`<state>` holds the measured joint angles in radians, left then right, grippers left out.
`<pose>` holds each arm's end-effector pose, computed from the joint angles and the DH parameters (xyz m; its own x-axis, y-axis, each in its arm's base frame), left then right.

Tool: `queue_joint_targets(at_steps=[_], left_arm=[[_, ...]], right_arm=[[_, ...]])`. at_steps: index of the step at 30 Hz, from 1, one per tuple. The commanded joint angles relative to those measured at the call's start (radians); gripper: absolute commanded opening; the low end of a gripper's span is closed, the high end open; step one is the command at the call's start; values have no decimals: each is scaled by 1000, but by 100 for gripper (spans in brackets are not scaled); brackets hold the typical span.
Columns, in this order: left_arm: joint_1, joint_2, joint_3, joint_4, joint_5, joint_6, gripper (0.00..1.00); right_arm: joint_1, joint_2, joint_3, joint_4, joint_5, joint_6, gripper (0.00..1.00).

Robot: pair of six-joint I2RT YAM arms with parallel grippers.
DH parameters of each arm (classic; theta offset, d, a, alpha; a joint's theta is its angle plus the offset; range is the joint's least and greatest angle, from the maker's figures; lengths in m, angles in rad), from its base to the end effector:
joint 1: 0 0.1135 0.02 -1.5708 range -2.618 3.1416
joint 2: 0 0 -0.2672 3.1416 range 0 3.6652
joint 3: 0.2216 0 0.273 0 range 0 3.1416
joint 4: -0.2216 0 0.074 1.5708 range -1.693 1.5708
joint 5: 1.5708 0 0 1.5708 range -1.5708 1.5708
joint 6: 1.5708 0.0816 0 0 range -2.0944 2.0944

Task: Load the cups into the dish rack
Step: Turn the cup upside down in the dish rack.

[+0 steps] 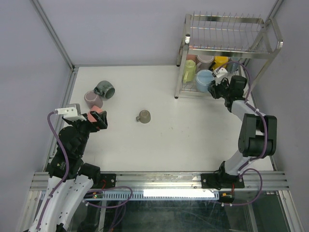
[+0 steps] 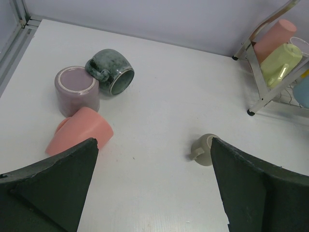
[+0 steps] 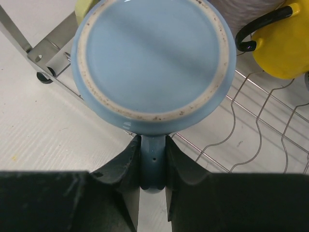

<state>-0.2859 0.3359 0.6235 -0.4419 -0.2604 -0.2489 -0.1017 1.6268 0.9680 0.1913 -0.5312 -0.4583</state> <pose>0.1567 -0.0242 0.3112 -0.1499 -0.2040 -0.9674 -0.0088 0.9787 -0.2051 0.4132 -0.0006 0.1996 -0.2418 -0.3588 -0.9016 -0.5233 0.8307 -0.1902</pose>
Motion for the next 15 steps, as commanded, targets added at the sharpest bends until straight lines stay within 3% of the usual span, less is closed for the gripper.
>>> queue_joint_targets(at_steps=[1, 13, 15], left_arm=[[13, 6, 1, 38, 12, 16, 99], [17, 9, 1, 38, 18, 16, 99], [19, 9, 0, 39, 17, 16, 99]], right_arm=[[17, -9, 63, 259, 56, 25, 0], [41, 65, 95, 315, 56, 25, 0], [52, 78, 94, 338, 190, 103, 0]])
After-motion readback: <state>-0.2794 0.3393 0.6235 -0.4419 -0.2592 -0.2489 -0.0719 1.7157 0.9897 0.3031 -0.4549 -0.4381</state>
